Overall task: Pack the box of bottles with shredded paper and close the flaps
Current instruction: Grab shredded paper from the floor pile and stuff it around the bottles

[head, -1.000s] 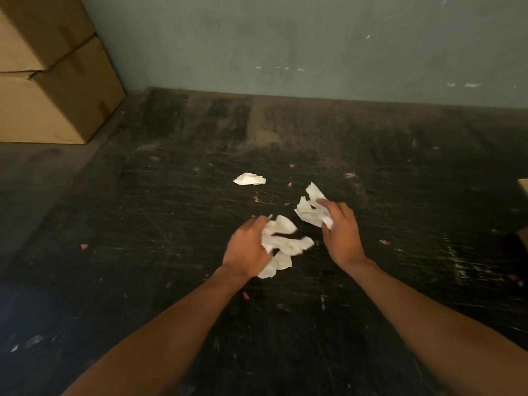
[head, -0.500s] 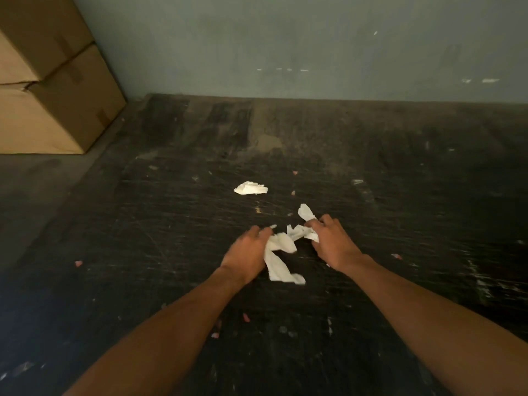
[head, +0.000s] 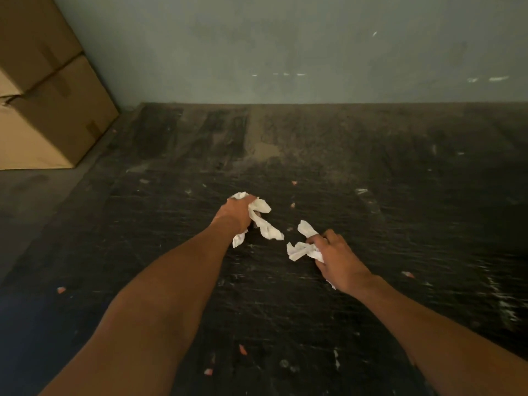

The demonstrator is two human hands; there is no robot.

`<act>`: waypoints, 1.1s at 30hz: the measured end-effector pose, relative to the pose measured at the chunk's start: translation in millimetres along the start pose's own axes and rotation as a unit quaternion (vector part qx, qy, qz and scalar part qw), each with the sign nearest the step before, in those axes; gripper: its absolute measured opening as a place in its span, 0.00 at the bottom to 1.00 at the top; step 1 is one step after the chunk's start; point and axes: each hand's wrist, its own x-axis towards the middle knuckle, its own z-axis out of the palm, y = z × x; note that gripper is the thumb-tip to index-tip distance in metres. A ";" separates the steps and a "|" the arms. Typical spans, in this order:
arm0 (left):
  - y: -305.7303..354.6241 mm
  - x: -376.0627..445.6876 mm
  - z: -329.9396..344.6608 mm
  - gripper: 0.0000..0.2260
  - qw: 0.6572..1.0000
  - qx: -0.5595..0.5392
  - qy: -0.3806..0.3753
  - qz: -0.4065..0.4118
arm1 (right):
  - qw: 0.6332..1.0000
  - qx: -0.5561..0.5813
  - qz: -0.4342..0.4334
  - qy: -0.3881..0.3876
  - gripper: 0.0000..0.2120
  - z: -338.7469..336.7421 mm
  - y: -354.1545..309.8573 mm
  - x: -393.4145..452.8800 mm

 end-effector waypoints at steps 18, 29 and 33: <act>13.9 -98.9 -36.8 0.22 0.998 -0.019 0.057 0.032 | 0.993 0.022 0.112 0.025 0.20 -55.1 -28.5 -59.9; 99.4 -168.7 -65.5 0.14 0.984 -0.029 0.055 0.164 | 0.978 0.054 0.166 0.114 0.17 -114.9 -24.2 -149.6; 101.2 -182.7 -52.0 0.12 0.982 -0.008 0.044 0.186 | 0.985 0.059 0.153 0.056 0.18 -76.5 -36.5 -153.4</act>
